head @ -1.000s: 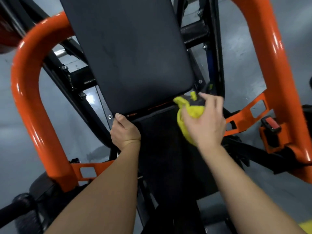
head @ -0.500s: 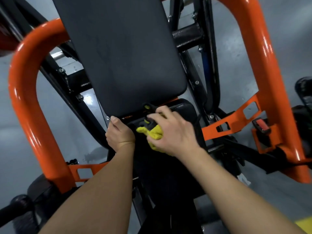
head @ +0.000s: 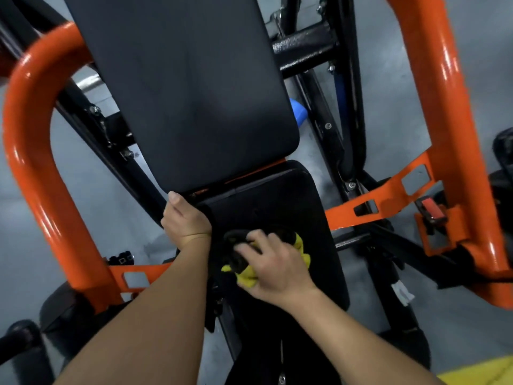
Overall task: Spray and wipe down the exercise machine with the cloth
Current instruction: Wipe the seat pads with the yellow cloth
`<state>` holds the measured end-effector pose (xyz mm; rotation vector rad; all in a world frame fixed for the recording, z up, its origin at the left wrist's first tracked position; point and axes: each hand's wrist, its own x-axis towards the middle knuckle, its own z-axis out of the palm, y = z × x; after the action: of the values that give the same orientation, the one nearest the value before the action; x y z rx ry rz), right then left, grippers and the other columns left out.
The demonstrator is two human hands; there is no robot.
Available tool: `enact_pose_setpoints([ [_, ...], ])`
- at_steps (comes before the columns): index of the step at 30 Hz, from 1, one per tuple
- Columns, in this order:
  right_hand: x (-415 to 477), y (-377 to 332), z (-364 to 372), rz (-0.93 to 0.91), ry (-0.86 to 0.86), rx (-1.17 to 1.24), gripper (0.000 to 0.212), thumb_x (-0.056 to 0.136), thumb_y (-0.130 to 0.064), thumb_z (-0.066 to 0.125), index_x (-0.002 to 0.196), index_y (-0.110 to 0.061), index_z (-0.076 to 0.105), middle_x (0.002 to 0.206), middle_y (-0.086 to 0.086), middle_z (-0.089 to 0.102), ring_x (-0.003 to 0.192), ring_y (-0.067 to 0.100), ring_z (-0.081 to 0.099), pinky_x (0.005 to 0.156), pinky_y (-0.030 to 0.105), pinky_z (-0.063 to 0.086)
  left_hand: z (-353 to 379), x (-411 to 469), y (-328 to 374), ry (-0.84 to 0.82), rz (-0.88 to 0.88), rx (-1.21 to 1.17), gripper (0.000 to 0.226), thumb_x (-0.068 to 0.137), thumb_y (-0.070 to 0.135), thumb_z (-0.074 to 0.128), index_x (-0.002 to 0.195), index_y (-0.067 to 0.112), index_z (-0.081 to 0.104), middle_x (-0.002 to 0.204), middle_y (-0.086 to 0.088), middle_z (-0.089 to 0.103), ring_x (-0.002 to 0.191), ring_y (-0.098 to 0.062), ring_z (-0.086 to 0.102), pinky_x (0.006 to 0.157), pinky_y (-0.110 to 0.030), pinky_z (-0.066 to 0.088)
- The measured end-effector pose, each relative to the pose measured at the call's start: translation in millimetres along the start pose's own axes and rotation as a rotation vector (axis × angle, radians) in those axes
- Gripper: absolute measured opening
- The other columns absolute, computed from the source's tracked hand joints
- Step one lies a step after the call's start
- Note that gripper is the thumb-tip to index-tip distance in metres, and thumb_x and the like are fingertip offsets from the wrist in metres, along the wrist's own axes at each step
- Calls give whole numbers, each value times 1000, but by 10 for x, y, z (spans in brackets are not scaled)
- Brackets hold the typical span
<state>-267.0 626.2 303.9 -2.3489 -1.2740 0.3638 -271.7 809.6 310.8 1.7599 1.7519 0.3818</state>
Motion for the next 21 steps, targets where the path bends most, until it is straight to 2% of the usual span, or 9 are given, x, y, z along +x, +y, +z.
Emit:
enact_pose_setpoints([
  [4,317,339,-455,455,422,131,49,73,-47,76,117,-26,69,117,0,55,94,26,65,66,34,54,8,7,10,11,-11,-22,80,89,57,8,93,-4,60,104,-28,65,99,-43,58,83,-47,42],
  [6,569,468,-663,642,526,214,45,78,-49,74,116,-26,70,116,-1,55,95,24,65,71,38,54,-1,-1,5,11,-11,-39,87,87,62,7,95,-5,62,103,-26,67,99,-41,59,89,-51,45],
  [8,733,485,-707,684,534,225,43,79,-51,72,114,-25,70,116,-2,57,94,24,65,74,42,56,-5,-10,25,17,-14,-19,75,91,55,10,89,0,60,94,-20,64,94,-36,56,89,-49,42],
  [12,652,421,-492,620,641,197,45,84,-45,74,119,-16,71,118,4,61,101,24,61,78,41,55,14,-8,18,8,8,12,53,94,48,12,68,12,42,68,1,46,73,-27,46,73,-41,33],
  [14,615,439,-427,612,661,135,49,87,-49,71,122,-15,70,121,6,63,104,29,57,87,43,49,38,3,-34,14,29,20,52,94,50,12,65,15,37,65,0,44,64,-22,42,70,-38,29],
  [16,626,441,-417,614,636,27,53,87,-54,66,125,-17,69,127,4,64,119,35,54,101,49,40,47,19,-66,20,42,11,59,90,57,10,68,12,40,67,0,46,67,-25,44,69,-36,29],
  [18,637,451,-401,576,605,-24,54,89,-54,64,126,-15,68,144,7,57,141,39,42,117,55,27,72,26,-90,43,81,-12,66,91,54,13,92,5,57,86,-6,59,89,-33,54,74,-31,30],
  [19,642,465,-401,540,592,-7,54,90,-51,64,127,-12,67,152,10,51,147,40,35,121,56,20,78,27,-102,71,103,-10,69,94,50,16,117,4,61,109,-12,63,103,-31,55,79,-28,31],
  [21,638,511,-394,478,588,78,53,92,-44,66,128,-6,65,155,13,46,150,41,30,123,58,19,98,27,-107,120,142,-7,66,99,41,24,155,10,39,143,-15,49,108,-10,49,83,-20,29],
])
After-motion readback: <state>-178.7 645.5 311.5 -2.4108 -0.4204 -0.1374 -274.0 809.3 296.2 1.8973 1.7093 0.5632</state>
